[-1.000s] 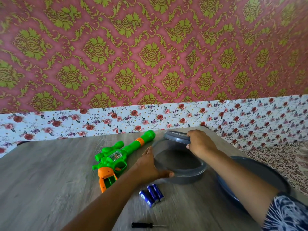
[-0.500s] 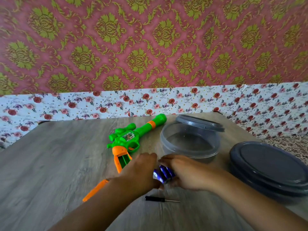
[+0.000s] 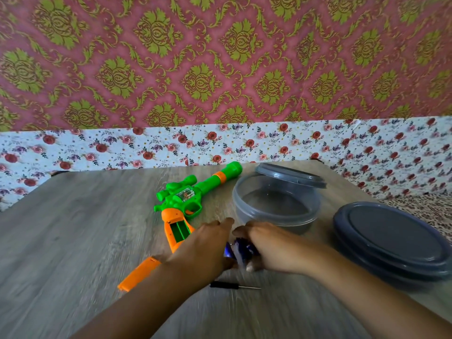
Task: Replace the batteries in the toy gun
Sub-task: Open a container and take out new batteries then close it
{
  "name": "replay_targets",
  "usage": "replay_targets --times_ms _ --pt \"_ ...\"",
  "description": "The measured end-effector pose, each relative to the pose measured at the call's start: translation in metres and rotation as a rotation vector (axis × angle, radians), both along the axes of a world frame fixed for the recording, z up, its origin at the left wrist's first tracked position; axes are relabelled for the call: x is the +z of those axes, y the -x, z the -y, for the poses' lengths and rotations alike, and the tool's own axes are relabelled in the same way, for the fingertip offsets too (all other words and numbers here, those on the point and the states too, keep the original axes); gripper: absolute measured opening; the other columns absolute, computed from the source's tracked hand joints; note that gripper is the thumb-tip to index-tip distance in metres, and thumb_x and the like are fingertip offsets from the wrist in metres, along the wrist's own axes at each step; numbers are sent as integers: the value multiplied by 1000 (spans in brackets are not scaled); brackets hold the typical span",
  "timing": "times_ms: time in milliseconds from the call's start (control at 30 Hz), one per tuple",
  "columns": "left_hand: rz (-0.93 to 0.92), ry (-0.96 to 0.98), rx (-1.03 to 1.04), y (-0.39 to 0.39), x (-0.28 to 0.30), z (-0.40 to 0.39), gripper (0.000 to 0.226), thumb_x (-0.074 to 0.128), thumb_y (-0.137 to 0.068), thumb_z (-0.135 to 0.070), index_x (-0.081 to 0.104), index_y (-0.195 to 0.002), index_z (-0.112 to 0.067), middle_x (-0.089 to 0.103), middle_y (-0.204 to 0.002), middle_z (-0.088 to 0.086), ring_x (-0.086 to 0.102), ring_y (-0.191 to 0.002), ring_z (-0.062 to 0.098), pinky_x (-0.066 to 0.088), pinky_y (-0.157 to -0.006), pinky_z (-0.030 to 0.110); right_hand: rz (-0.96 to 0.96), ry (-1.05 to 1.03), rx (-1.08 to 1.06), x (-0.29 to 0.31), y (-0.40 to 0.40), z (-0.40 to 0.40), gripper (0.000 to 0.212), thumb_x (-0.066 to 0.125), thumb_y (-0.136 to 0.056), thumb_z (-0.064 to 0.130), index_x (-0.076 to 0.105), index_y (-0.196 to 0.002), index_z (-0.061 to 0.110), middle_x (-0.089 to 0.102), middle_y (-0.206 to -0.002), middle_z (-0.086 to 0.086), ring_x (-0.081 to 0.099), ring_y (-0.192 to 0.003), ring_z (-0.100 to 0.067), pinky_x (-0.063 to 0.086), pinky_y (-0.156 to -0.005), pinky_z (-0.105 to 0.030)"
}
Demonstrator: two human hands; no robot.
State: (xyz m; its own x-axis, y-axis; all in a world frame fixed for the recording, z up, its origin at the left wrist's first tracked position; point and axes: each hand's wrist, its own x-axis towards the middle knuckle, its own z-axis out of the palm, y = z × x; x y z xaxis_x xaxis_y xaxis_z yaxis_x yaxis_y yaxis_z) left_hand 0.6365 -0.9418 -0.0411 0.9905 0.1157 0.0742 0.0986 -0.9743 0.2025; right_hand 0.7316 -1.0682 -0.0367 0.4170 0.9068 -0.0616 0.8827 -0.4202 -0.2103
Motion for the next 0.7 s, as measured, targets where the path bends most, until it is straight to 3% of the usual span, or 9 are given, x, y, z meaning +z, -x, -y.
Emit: replay_targets --times_ms 67,167,300,533,700 --pt "34 6 29 2 5 -7 82 68 -79 -41 21 -145 -23 49 -135 0 44 -125 17 36 -98 26 -39 63 7 2 0 3 52 80 -67 25 53 -111 18 50 -96 1 55 -93 -20 46 -78 -31" --pt "62 40 76 4 13 -20 87 72 -75 -42 23 -145 -25 51 -134 0 46 -123 17 38 -99 28 11 153 48 2 0 5 70 79 -69 28 45 -127 12 49 -119 -5 49 -112 -24 43 -93 -38" --pt "58 72 85 7 20 -32 87 74 -73 -41 27 -144 -23 54 -131 -1 50 -117 16 40 -96 25 67 168 63 -2 2 2 62 72 -76 15 45 -131 10 44 -134 -7 47 -122 -26 41 -100 -40" --pt "45 95 69 6 14 -29 89 76 -71 -41 27 -144 -25 55 -128 -2 51 -115 15 43 -98 31 3 23 16 -11 -2 6 35 65 -77 5 65 -111 16 68 -104 -1 65 -88 -10 51 -80 -26" --pt "60 135 27 5 10 -24 89 78 -70 -39 29 -143 -26 56 -126 -2 54 -109 15 46 -93 28 97 -50 24 -11 0 10 41 62 -80 7 62 -118 20 64 -107 -4 63 -97 -18 50 -83 -31"
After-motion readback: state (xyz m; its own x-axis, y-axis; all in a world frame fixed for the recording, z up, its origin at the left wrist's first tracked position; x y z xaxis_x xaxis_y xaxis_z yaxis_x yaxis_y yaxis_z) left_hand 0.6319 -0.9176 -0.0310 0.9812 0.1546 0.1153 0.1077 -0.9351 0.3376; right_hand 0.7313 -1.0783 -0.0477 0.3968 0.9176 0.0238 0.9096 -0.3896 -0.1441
